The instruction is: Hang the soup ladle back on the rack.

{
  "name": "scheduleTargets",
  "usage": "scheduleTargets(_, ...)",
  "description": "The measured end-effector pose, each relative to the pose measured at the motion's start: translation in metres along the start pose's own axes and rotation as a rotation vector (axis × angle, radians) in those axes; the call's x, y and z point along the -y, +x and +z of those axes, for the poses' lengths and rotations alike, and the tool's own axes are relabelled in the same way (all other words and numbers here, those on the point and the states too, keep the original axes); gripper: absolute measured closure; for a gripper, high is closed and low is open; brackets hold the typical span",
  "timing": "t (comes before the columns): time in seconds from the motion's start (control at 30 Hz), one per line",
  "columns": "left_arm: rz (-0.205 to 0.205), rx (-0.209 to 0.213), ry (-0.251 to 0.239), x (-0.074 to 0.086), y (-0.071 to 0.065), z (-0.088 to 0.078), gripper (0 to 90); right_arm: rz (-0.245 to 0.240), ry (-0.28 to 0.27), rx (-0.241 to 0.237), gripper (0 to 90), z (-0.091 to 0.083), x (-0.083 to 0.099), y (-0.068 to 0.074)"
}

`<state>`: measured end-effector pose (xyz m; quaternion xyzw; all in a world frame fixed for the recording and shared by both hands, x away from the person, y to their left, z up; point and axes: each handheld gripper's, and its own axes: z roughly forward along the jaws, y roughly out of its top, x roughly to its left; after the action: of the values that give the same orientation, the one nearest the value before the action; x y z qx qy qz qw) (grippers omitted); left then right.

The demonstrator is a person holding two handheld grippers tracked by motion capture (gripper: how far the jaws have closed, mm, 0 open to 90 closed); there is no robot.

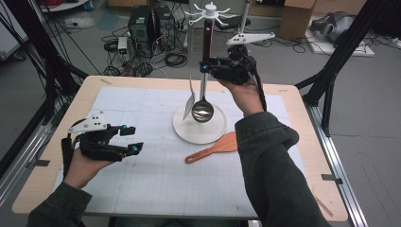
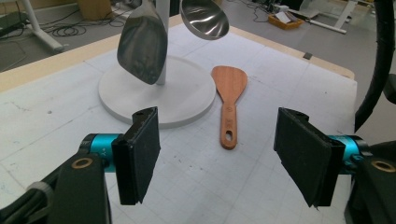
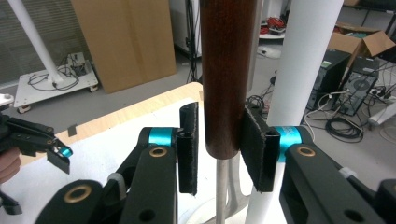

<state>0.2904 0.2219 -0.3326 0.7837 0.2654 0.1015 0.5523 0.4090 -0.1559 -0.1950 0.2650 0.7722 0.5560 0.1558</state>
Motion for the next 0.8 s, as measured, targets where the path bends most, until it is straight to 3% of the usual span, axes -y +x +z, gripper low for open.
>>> scheduleTargets(0.8,0.019,-0.044,0.029,0.004,0.003,0.002,25.2,-0.02,-0.017,-0.047,61.6,-0.014,0.003,-0.001)
